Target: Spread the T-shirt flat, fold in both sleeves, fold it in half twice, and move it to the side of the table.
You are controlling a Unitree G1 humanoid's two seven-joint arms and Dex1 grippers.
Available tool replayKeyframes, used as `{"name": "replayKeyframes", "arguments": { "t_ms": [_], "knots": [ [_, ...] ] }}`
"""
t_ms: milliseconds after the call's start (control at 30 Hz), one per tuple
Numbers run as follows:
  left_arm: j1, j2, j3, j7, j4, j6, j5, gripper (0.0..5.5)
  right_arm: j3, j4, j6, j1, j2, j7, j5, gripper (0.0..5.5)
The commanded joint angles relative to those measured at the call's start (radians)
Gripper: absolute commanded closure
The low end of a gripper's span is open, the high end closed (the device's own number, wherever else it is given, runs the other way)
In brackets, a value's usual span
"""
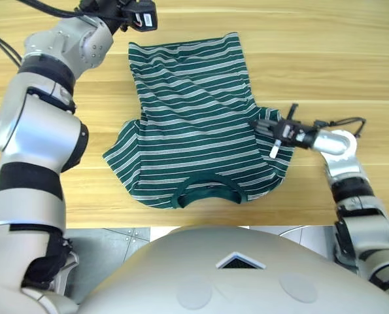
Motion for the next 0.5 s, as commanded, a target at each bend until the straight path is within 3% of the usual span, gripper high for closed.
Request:
{"name": "replayKeyframes", "arguments": {
  "t_ms": [33,333,500],
  "knots": [
    [0.068,0.029,0.033,0.026,-0.044,-0.101,-0.036,5.5,-0.004,-0.055,0.023,0.093,-0.078,0.006,-0.013,5.48],
    [0.152,0.061,0.09,0.048,-0.093,-0.173,-0.069,5.5,0.055,-0.272,0.034,0.289,-0.098,-0.014,0.016,5.48],
    [0.197,0.095,0.13,-0.025,-0.108,-0.244,-0.117,5.5,0.002,-0.325,0.087,0.255,-0.09,-0.099,0.034,5.48]
  ]
}}
